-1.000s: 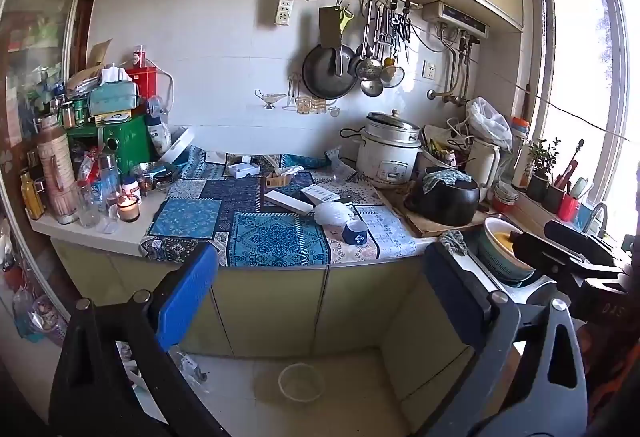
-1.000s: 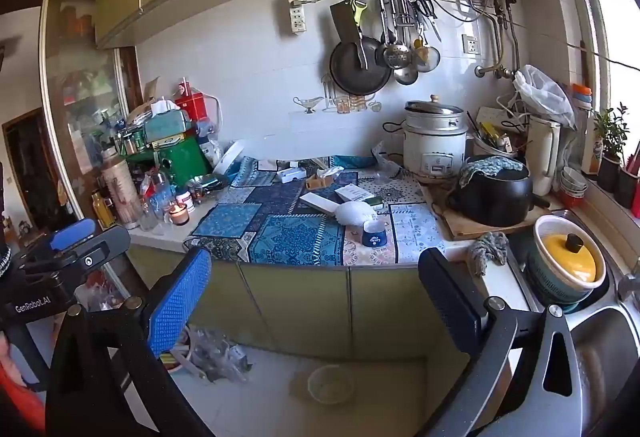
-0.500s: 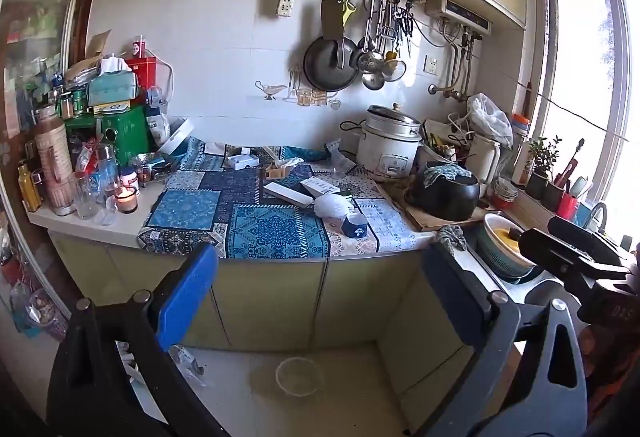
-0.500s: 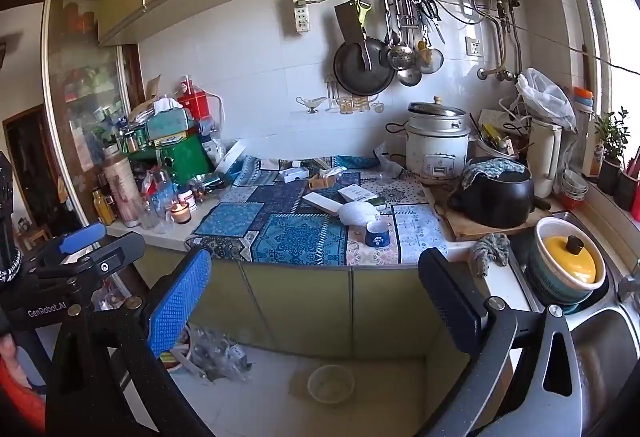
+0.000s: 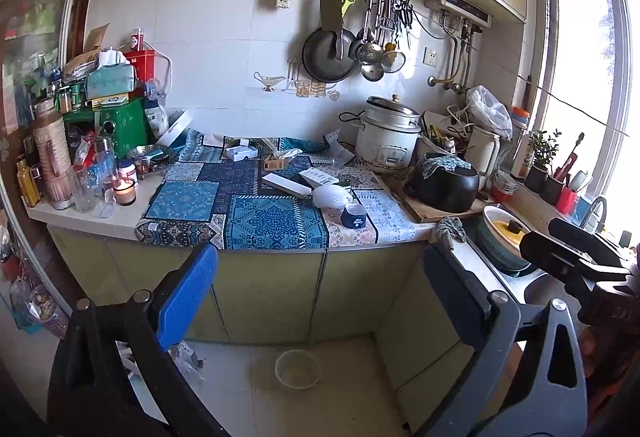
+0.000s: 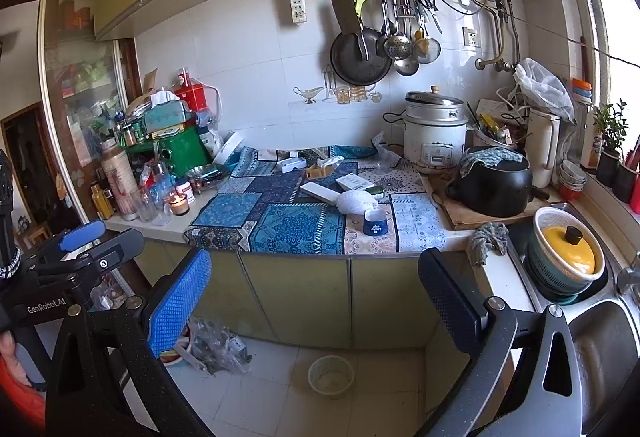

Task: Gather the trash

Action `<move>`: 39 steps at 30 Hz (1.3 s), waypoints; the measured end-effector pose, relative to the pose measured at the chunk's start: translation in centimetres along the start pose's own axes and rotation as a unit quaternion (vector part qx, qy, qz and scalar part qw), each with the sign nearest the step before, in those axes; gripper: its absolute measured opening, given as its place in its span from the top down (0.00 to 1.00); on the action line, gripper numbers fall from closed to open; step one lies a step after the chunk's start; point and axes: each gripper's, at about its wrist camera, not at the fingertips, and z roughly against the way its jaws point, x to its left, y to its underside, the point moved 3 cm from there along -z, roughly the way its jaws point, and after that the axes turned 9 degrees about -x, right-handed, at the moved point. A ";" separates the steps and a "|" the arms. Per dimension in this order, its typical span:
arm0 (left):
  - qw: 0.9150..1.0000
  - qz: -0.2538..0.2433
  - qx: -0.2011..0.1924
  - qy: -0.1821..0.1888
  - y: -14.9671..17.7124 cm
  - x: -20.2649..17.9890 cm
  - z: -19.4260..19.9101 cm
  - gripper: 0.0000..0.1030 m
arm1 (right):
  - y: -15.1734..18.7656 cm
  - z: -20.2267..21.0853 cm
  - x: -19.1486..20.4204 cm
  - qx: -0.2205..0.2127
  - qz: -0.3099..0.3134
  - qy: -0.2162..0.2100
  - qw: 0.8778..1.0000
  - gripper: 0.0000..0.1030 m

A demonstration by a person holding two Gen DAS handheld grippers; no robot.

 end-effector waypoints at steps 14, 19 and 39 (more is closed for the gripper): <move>1.000 0.000 0.008 0.004 0.1 -0.7 -0.3 0.00 | 0.0 0.3 -0.4 0.003 -0.004 0.007 1.000 0.00; 1.000 0.003 0.007 0.002 0.3 -0.8 -0.2 0.00 | 0.1 0.3 -0.5 0.003 -0.003 0.007 1.000 0.00; 1.000 0.007 0.012 -0.007 -0.1 0.2 -1.0 0.00 | -0.4 -0.6 -0.4 0.005 -0.005 0.001 1.000 0.00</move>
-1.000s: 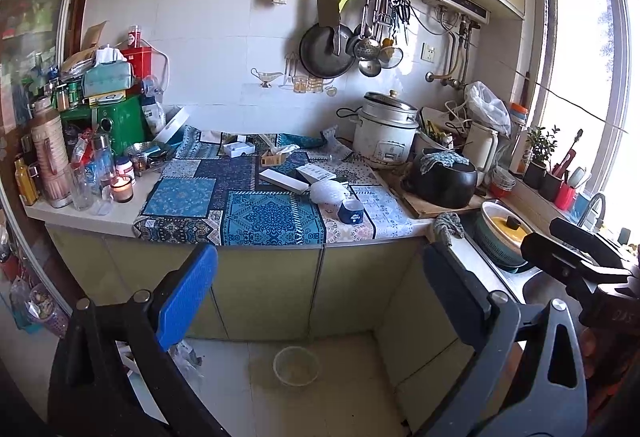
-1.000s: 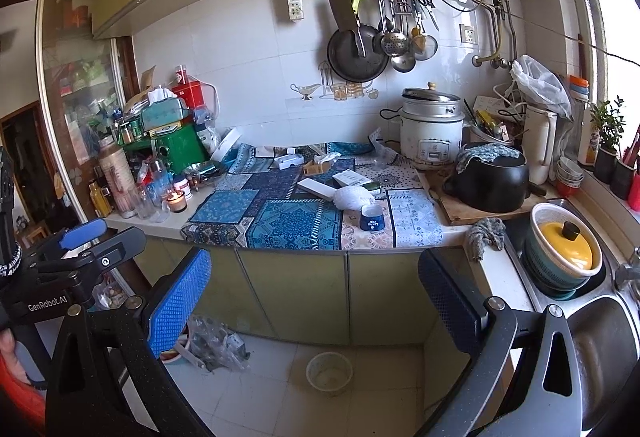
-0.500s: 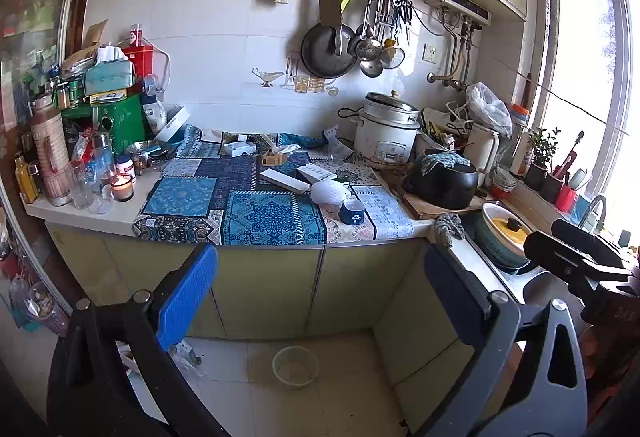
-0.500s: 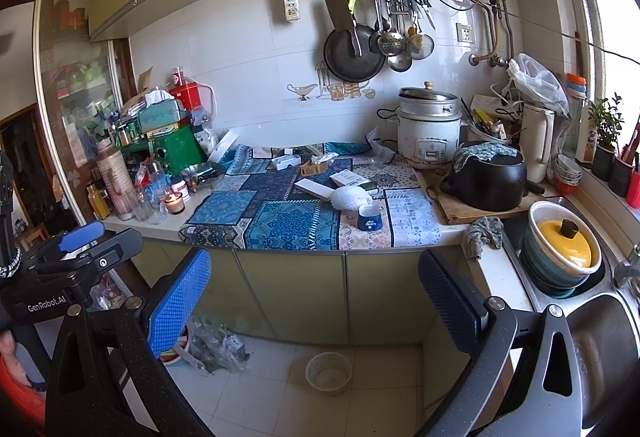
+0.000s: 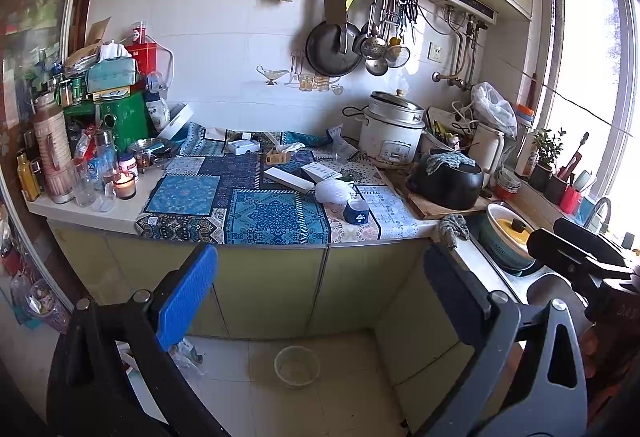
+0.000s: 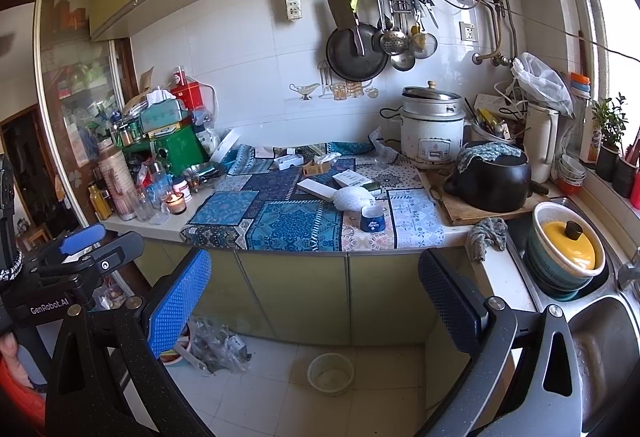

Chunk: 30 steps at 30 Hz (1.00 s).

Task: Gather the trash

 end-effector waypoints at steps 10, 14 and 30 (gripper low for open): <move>1.000 0.002 0.005 -0.012 -0.4 -0.4 -1.0 0.00 | 0.0 -0.6 -0.5 0.002 -0.002 -0.008 1.000 0.00; 1.000 0.004 0.009 -0.021 -0.4 -0.7 -1.7 0.00 | 0.0 -1.2 -1.2 0.006 -0.003 -0.013 1.000 0.00; 0.998 -0.014 0.045 -0.038 -1.2 0.2 -11.5 0.00 | 0.1 -9.0 -4.6 0.053 -0.028 0.030 0.998 0.00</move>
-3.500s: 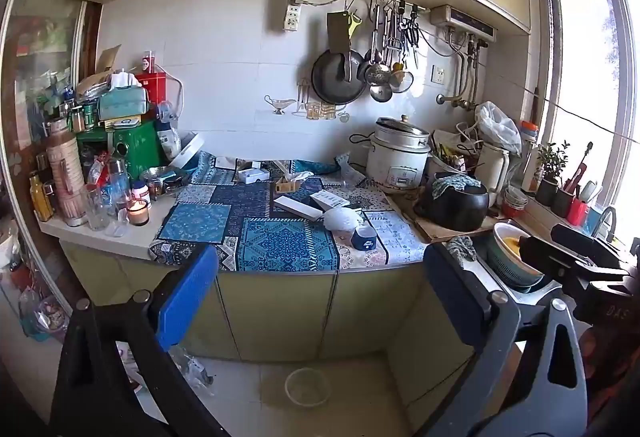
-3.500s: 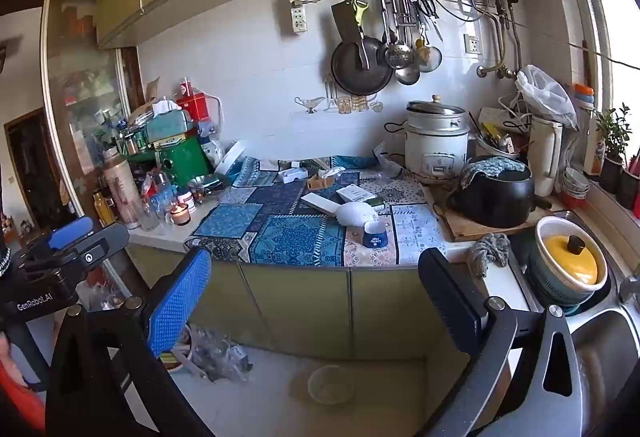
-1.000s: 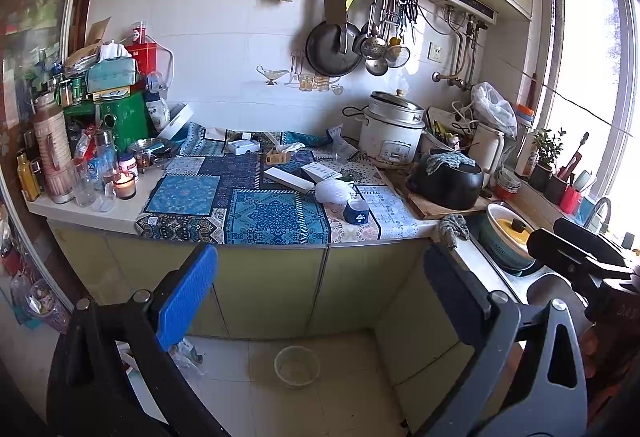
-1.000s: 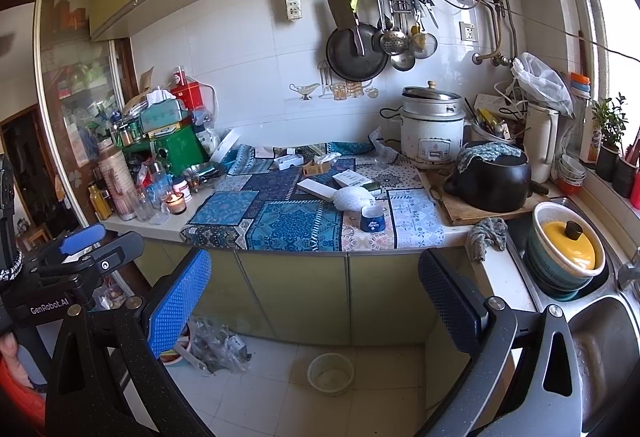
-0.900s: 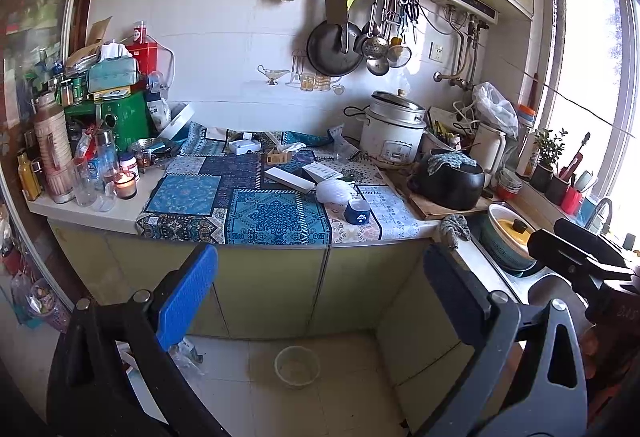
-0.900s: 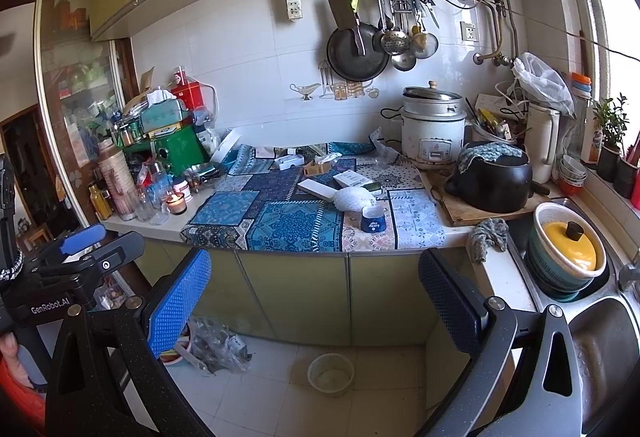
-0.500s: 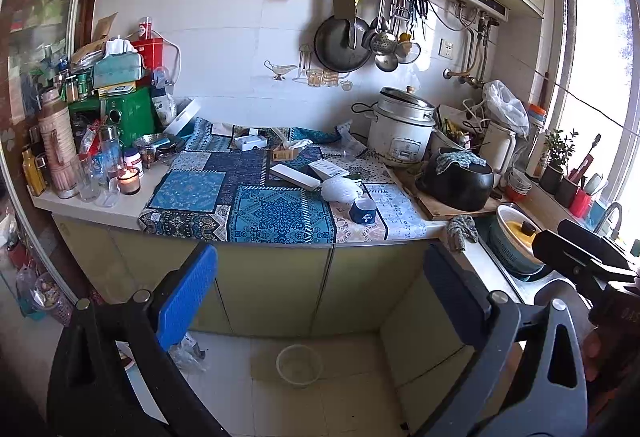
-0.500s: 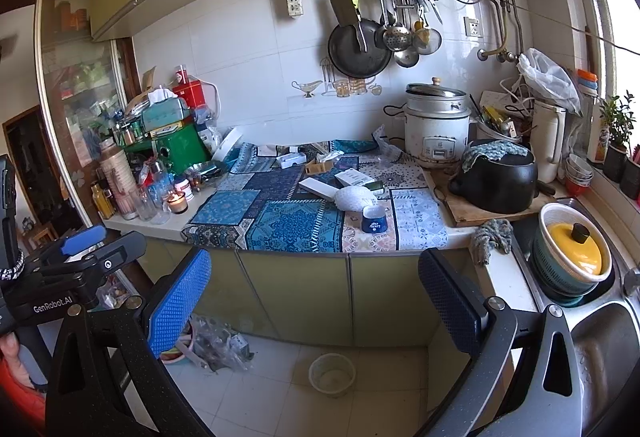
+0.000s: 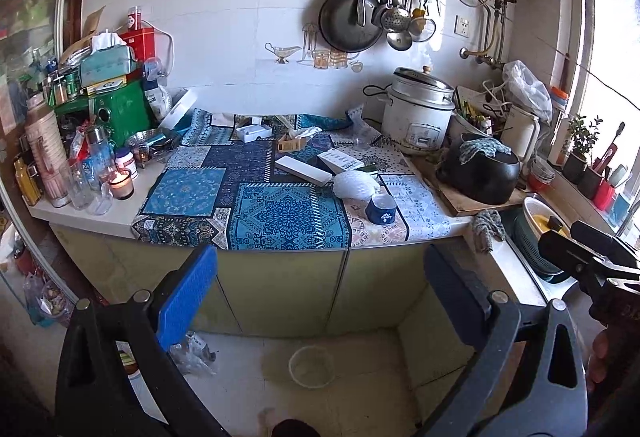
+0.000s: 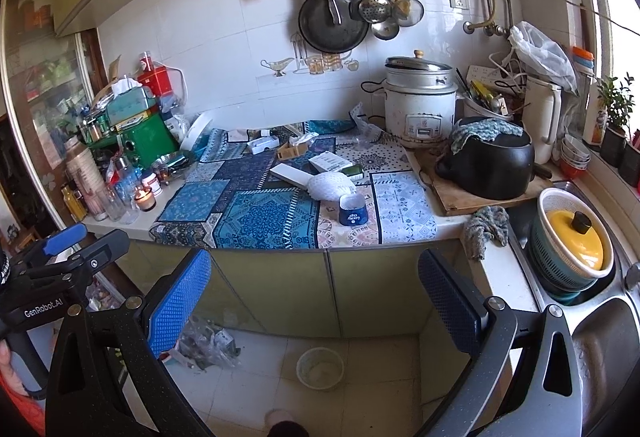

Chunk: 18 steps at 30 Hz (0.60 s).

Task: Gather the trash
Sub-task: 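Grasp the white foam net with the left gripper while the right grasps the blue cup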

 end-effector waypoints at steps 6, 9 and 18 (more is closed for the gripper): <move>1.000 0.005 0.016 0.012 -1.7 2.4 -7.1 0.00 | -0.9 -5.3 -0.1 0.019 -0.015 0.031 0.999 0.00; 1.000 -0.004 0.027 0.013 -3.0 3.5 -10.9 0.00 | -1.5 -8.5 -0.2 0.034 -0.026 0.042 0.998 0.00; 0.996 -0.038 0.069 0.043 -4.8 4.5 -21.6 0.00 | -0.4 -18.0 -1.5 0.093 -0.066 0.085 0.990 0.00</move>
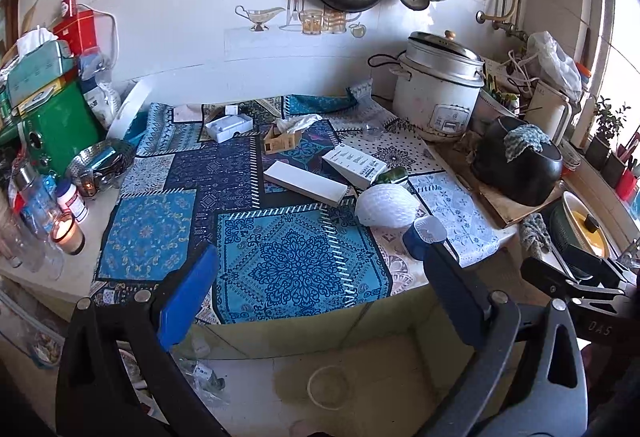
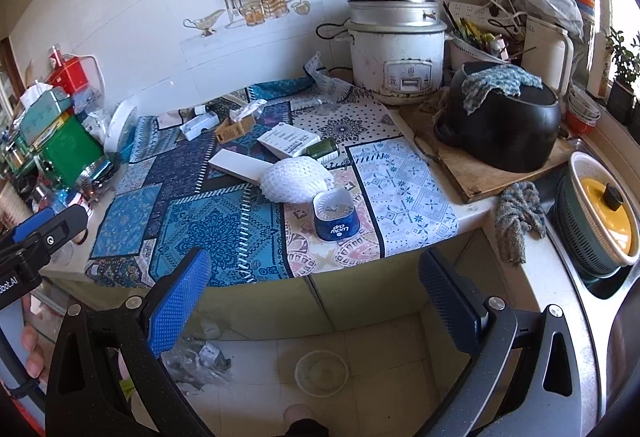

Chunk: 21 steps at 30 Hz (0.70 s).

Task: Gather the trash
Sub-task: 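Grasp the white foam net with the left gripper while the right grasps the blue cup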

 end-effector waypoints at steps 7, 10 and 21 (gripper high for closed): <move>0.998 0.010 0.065 0.012 0.3 0.1 -7.0 0.00 | 0.2 -7.1 -1.0 0.067 -0.018 0.001 0.998 0.00; 0.996 0.020 0.090 -0.002 0.7 0.1 -9.6 0.00 | 0.2 -9.9 -1.6 0.090 -0.016 -0.002 0.996 0.00; 0.985 0.062 0.159 -0.031 0.2 -1.6 -18.4 0.00 | 0.3 -19.5 -3.9 0.193 -0.008 -0.051 0.980 0.17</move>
